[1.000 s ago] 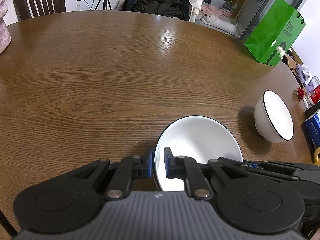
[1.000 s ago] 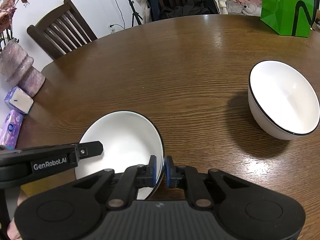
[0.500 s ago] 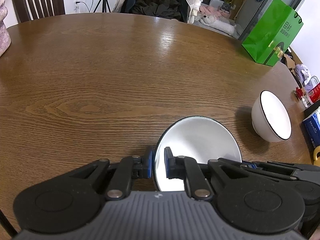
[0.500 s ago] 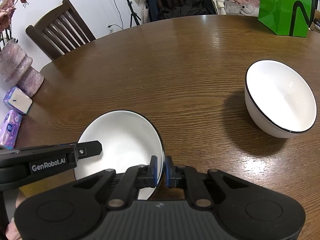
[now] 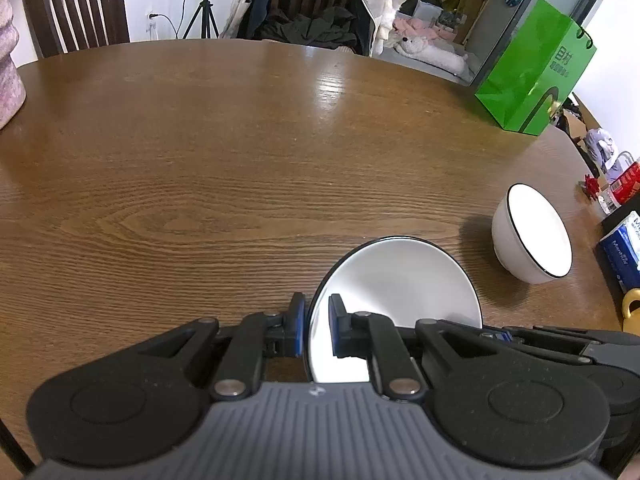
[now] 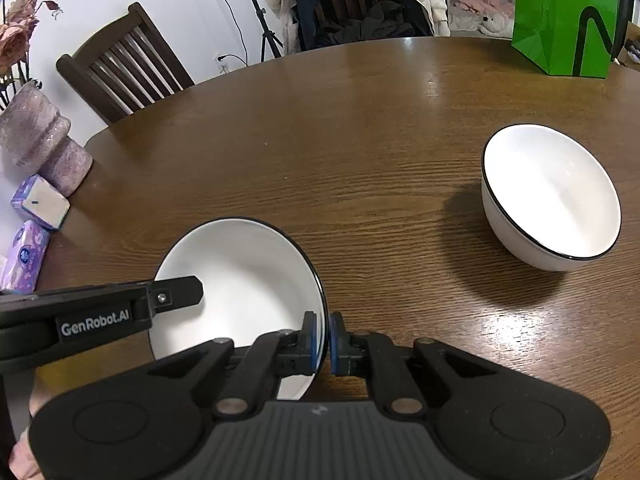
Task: Organize plates and bowls
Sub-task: 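Lift the white bowl with both grippers and carry it toward the blue bowl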
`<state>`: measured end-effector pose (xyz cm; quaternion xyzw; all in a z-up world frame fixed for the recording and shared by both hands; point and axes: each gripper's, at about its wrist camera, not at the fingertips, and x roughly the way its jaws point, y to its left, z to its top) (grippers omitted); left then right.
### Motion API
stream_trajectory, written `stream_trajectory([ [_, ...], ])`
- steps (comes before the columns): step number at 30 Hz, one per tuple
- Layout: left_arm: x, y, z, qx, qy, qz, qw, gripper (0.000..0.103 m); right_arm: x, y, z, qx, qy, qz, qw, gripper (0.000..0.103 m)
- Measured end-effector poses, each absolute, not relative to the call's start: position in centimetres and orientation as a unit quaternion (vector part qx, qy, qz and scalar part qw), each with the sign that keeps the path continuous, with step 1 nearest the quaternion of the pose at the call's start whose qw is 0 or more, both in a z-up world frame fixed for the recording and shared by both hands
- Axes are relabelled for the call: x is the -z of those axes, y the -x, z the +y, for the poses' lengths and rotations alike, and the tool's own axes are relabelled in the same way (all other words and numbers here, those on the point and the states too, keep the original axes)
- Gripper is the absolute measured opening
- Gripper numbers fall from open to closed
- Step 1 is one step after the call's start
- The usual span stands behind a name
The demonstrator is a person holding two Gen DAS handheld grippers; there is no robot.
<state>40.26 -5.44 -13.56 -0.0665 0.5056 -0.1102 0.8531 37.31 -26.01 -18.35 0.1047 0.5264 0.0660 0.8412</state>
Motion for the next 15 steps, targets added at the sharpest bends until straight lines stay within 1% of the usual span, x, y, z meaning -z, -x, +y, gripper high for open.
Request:
stream_trajectory([
  [15, 11.4, -38.6, -4.5, 0.117, 0.064, 0.487, 0.863, 0.012, 16.4, -35.5, -25.7, -0.066, -0.103, 0.513, 0.850, 0.007],
])
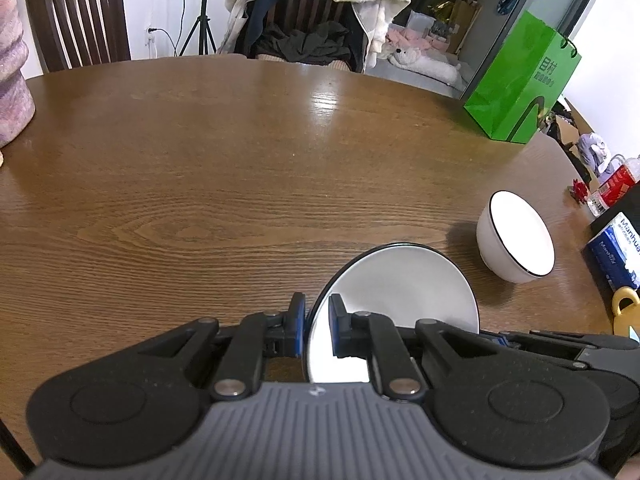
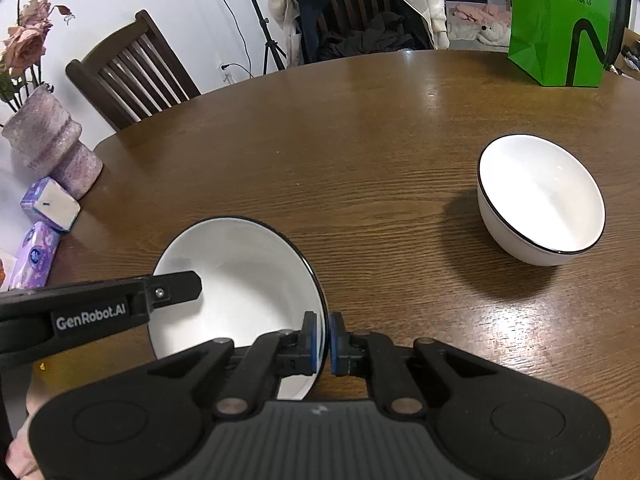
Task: Organize plates and bowls
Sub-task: 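Lift the white bowl with both grippers and carry it toward the blue bowl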
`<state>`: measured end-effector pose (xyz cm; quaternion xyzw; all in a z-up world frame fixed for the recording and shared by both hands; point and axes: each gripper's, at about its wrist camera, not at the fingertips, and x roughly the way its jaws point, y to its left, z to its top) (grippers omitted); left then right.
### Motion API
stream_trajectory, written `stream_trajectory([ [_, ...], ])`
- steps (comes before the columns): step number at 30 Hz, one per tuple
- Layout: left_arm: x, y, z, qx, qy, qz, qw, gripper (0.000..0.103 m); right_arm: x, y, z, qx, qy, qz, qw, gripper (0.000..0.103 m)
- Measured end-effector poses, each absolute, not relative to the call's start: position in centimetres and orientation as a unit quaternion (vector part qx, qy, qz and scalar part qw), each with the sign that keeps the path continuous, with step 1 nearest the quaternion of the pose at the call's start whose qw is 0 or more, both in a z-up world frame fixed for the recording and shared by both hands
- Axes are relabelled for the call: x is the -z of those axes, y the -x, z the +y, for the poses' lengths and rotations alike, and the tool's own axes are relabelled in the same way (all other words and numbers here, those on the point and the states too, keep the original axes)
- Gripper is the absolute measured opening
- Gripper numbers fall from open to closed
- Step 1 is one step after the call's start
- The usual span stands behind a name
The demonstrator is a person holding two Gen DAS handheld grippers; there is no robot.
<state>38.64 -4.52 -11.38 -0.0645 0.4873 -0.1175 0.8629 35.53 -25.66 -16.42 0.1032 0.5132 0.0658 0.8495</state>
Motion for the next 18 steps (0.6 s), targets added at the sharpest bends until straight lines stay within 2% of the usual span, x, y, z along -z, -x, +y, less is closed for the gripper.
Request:
stream_trajectory([
  [18, 8.7, -34.8, -2.2, 0.125, 0.060, 0.467, 0.874, 0.012, 13.7, -31.7, -23.1, -0.064, -0.101, 0.492, 0.862, 0.007],
])
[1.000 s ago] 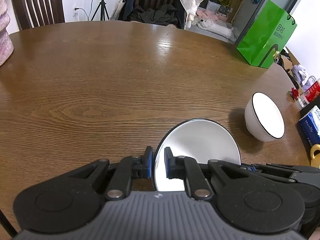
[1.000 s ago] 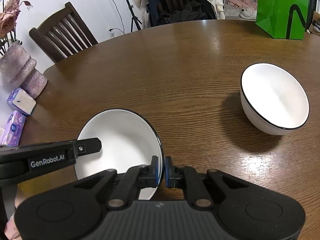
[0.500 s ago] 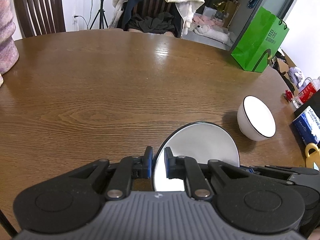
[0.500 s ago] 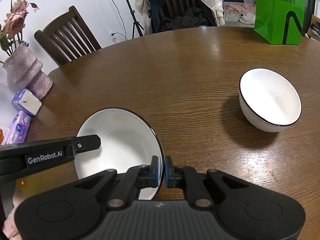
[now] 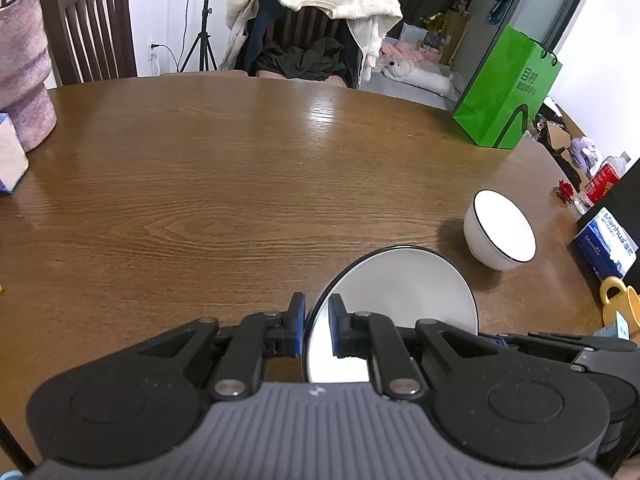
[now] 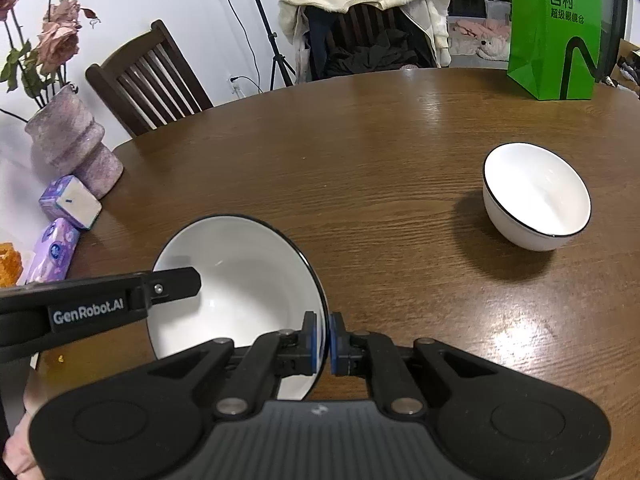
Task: Organize plates and bowls
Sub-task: 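Lift the white bowl with both grippers and carry it toward the blue bowl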
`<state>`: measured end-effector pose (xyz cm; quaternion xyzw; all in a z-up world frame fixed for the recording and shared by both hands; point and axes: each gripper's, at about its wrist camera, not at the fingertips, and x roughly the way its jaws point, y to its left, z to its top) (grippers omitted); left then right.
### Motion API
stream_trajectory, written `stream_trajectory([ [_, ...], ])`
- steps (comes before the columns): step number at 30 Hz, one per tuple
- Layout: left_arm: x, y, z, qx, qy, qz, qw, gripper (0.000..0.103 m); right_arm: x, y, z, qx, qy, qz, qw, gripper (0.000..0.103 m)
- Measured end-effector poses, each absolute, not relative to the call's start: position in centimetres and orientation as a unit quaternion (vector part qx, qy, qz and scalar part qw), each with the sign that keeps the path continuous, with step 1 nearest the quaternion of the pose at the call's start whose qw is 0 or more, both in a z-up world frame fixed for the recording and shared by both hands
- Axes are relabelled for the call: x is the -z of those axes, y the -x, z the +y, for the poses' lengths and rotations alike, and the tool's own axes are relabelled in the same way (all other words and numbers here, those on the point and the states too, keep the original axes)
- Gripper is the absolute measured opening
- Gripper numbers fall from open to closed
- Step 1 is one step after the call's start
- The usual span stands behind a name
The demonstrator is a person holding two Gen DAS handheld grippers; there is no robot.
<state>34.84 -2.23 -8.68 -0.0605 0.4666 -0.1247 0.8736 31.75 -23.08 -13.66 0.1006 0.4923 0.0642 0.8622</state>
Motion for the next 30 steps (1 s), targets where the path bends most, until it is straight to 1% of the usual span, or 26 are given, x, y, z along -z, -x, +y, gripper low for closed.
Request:
stream_trajectory([
  [30, 5.5, -25.8, 3.1, 0.121, 0.061, 0.443, 0.886, 0.012, 9.8, -22.9, -17.6, -0.076, -0.091, 0.469, 0.875, 0.007],
])
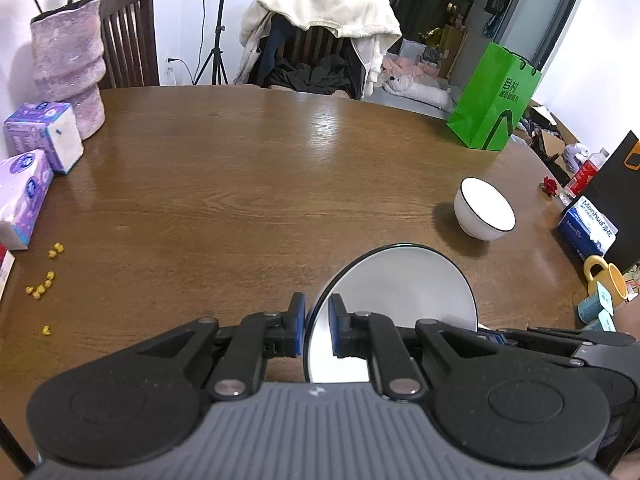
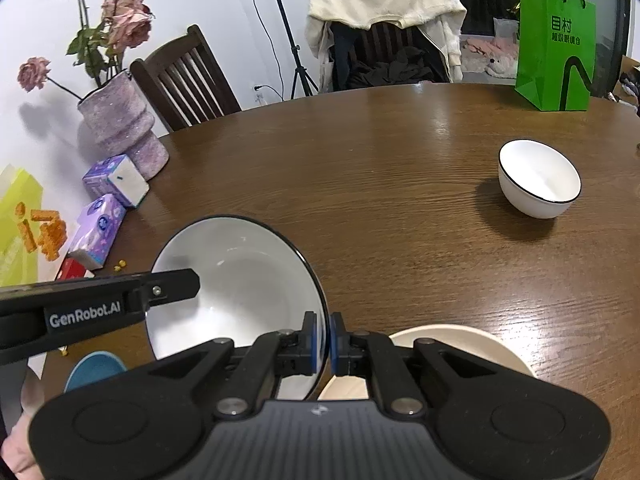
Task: Organize plates and bowls
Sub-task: 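Lift the white bowl with both grippers and carry it toward the blue bowl, then lower the held white bowl into the blue bowl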
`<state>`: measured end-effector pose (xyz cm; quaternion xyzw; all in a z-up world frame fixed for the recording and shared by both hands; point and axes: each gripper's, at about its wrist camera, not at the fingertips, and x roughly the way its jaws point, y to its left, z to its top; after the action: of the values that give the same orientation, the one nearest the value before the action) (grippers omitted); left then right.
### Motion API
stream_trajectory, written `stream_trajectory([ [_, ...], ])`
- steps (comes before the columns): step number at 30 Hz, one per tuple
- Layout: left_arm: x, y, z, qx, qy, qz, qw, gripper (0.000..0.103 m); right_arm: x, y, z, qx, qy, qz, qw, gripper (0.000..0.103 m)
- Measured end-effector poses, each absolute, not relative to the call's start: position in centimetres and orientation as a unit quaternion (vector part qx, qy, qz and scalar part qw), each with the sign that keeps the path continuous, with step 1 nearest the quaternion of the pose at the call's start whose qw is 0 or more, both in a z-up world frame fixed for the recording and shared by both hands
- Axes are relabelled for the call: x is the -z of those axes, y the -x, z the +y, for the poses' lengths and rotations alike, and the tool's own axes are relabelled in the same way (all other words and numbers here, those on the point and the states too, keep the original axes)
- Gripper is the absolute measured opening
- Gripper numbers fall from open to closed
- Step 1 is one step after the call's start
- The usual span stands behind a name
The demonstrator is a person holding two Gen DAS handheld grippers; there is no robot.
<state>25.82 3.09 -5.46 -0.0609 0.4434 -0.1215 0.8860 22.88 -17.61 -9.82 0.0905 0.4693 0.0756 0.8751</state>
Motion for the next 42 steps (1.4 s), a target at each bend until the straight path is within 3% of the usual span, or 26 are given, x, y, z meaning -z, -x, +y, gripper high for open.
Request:
stream_trajectory([
  [42, 4.1, -15.3, 12.6, 0.076, 0.088, 0.416, 0.902, 0.012, 7.4, -14.0, -8.4, -0.124, -0.057, 0.448, 0.884, 0.007],
])
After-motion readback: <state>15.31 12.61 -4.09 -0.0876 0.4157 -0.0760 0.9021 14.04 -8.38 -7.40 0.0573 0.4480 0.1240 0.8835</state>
